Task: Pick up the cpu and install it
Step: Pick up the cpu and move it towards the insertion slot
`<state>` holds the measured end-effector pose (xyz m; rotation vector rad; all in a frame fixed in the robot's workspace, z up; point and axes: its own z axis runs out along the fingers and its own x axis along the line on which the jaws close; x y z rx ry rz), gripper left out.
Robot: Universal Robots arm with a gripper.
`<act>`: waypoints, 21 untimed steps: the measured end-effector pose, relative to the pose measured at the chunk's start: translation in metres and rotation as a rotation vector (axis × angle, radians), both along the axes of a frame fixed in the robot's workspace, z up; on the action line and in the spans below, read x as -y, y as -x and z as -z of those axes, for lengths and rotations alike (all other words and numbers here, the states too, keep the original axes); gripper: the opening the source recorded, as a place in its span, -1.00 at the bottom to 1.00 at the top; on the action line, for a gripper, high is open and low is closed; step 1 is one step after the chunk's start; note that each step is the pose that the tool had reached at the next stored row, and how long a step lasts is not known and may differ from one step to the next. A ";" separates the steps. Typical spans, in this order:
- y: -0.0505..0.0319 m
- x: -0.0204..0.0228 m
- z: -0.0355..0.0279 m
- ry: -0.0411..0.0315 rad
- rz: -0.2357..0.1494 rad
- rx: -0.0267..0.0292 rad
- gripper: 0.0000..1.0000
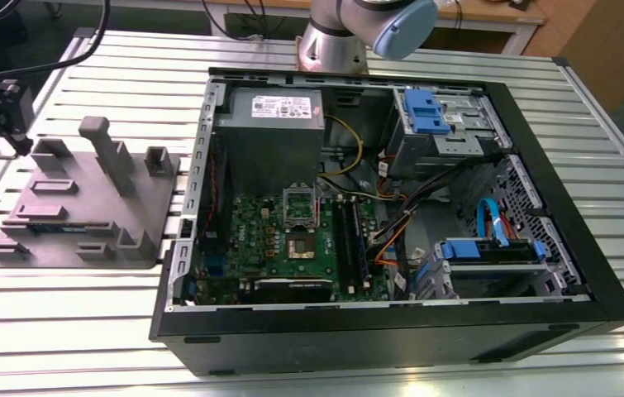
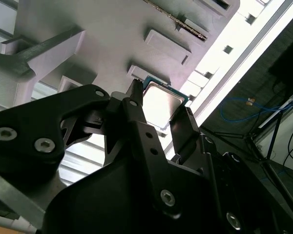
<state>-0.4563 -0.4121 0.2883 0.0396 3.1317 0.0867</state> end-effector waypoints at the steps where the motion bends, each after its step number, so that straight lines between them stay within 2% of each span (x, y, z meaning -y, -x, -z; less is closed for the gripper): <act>1: 0.0000 0.0000 -0.0010 0.0000 0.000 0.0000 -0.06; 16: 0.0000 0.0000 -0.0192 -0.0001 0.000 0.0001 -0.06; 21: 0.0000 0.0000 -0.0296 -0.0001 0.000 0.0001 -0.06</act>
